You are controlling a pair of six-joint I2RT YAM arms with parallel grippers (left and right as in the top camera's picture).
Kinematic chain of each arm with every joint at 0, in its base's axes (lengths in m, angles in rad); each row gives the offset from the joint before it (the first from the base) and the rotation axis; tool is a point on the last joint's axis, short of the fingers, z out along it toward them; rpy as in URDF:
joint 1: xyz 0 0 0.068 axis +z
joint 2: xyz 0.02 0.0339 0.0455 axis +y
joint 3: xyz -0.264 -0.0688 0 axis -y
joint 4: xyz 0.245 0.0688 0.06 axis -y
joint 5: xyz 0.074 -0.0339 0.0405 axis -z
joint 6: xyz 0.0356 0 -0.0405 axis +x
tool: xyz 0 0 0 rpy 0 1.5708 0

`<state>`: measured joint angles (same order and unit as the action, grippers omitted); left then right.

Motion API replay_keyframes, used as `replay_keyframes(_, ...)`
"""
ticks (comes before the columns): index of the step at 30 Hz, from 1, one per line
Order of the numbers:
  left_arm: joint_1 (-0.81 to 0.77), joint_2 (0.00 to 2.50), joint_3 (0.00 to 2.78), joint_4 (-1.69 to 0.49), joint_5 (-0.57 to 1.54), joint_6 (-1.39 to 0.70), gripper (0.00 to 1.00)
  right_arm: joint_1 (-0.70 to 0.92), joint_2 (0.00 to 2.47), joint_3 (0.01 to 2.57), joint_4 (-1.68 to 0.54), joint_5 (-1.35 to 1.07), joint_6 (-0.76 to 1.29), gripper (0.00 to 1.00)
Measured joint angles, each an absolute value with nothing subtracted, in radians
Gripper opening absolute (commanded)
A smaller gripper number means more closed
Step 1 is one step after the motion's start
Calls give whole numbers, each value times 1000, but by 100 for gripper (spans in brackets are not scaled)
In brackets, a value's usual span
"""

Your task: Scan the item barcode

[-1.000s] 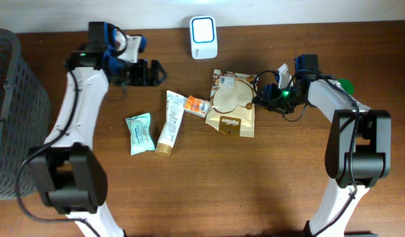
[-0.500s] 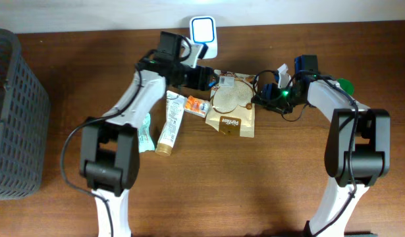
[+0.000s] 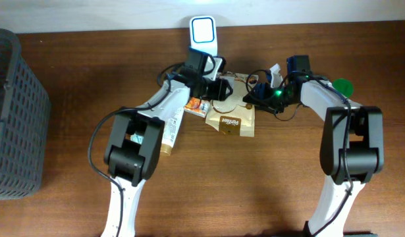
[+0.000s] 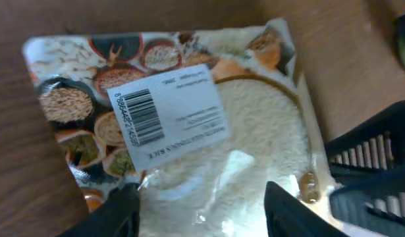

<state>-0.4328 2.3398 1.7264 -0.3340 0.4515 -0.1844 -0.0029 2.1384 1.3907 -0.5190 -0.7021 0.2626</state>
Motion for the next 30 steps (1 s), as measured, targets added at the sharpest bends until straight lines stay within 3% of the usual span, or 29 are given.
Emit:
replay_keyframes(12, -426, 2379, 1758, -374, 429, -276, 1, 20, 2159, 1398, -524, -762, 269, 56)
replay_keyframes(16, -419, 2387, 1760, -373, 438, -318, 0, 37, 2159, 1371, -472, -793, 297, 56)
replay_keyframes(27, -418, 2390, 1766, -389, 452, -342, 0, 74, 2172, 1190, 1, -974, 544, 49)
replay_keyframes(30, -415, 2390, 1766, -393, 452, -342, 0, 117, 2181, 1185, 64, -963, 599, 41)
